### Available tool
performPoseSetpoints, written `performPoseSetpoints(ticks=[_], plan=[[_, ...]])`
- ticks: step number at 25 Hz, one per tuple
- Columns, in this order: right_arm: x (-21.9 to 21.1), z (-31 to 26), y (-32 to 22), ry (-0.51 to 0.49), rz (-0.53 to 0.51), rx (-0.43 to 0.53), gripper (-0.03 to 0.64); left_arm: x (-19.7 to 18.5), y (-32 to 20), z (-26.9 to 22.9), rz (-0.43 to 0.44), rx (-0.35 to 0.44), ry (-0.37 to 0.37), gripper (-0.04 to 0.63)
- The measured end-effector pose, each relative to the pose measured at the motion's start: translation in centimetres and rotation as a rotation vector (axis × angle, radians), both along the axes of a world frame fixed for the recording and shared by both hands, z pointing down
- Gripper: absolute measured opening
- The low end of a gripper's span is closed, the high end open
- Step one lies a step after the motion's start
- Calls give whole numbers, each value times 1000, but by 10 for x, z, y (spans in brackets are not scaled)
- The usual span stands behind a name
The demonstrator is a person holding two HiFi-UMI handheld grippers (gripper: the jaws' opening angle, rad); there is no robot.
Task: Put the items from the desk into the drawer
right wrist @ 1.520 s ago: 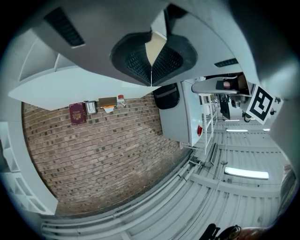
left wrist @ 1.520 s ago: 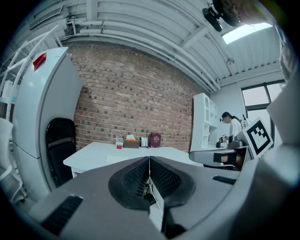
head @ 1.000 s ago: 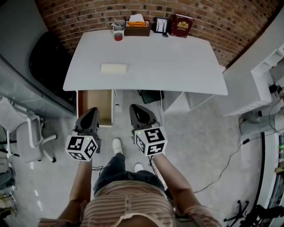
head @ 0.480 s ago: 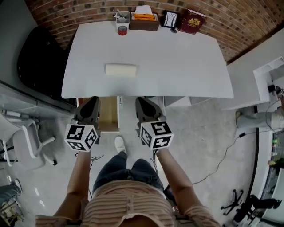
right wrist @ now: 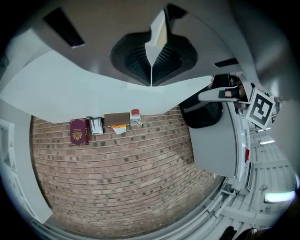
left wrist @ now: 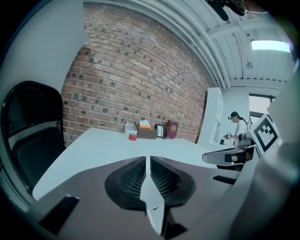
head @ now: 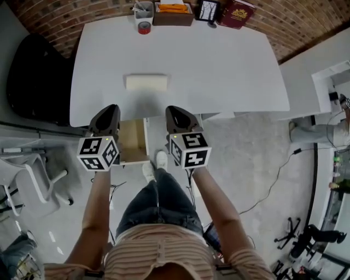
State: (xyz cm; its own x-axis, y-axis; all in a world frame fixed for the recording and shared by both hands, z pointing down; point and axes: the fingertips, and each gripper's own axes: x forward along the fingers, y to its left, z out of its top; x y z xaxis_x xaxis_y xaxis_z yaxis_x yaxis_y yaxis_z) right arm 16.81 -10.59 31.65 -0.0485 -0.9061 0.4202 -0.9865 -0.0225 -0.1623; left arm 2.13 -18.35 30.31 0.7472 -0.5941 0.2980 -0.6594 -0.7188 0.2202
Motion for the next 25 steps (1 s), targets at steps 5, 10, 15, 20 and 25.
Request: performPoseSetpoints(ticks=[5, 10, 15, 20, 25], plan=[[5, 16, -24, 8, -7, -17, 18, 12, -23, 15, 0, -43, -8, 25], [11, 35, -53, -25, -14, -58, 20, 26, -48, 32, 13, -84, -27, 63], [25, 48, -73, -87, -12, -100, 132, 42, -67, 53, 27, -139, -53, 123], [41, 60, -91, -127, -9, -135, 187, 55, -83, 72, 31, -209, -61, 180], [54, 72, -114, -168, -6, -175, 201, 69, -104, 84, 35, -250, -66, 207]])
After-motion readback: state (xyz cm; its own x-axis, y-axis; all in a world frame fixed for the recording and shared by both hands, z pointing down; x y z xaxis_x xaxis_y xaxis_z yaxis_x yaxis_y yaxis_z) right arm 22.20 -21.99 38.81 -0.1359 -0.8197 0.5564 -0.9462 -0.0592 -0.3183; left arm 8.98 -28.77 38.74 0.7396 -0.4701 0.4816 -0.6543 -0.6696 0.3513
